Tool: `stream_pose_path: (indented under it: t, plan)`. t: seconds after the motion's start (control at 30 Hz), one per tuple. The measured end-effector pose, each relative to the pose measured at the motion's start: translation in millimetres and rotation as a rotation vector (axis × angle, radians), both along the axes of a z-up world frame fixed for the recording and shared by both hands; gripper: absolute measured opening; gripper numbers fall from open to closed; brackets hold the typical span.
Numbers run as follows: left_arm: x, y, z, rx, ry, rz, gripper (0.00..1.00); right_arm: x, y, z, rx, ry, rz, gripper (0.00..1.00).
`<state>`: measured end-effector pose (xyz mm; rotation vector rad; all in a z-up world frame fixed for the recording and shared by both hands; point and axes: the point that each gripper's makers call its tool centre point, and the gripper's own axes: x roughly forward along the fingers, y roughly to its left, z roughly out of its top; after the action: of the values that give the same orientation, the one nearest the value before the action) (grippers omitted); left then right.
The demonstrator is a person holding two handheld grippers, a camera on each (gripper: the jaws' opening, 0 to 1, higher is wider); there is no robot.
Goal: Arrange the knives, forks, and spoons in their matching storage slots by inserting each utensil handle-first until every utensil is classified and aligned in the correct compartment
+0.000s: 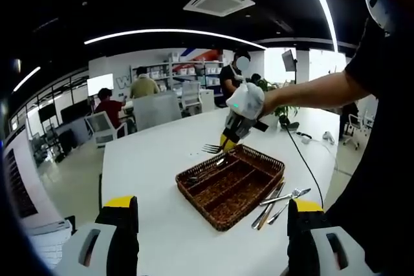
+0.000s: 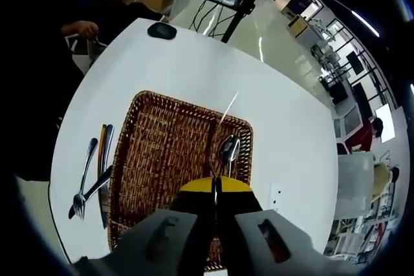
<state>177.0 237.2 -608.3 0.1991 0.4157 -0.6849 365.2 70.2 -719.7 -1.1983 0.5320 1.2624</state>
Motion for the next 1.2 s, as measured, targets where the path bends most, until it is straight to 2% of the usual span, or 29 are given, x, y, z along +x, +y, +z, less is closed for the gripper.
stream_pose_path:
  t: [0.23,0.33,0.87,1.0,1.2]
  plan:
    - [0.2,3,0.4,-0.003,0.002,0.007,1.00,4,2,-3.8,0.004,-0.010,-0.002,0.00]
    - [-0.2,3,-0.9,-0.003,0.004,0.009,1.00,12,1,-9.5,0.000,-0.039,-0.023,0.00]
    - [-2.0,13,-7.1,0.001,0.023,0.032,1.00,16,8,-43.3,0.013,-0.074,-0.042,0.00]
    - [-1.3,19,-6.3,0.004,0.024,0.044,1.00,18,10,-54.8,0.006,-0.104,-0.051,0.00]
    - [-3.0,22,-8.5,0.006,0.031,0.053,1.00,16,17,-68.5,-0.008,-0.103,-0.039,0.00]
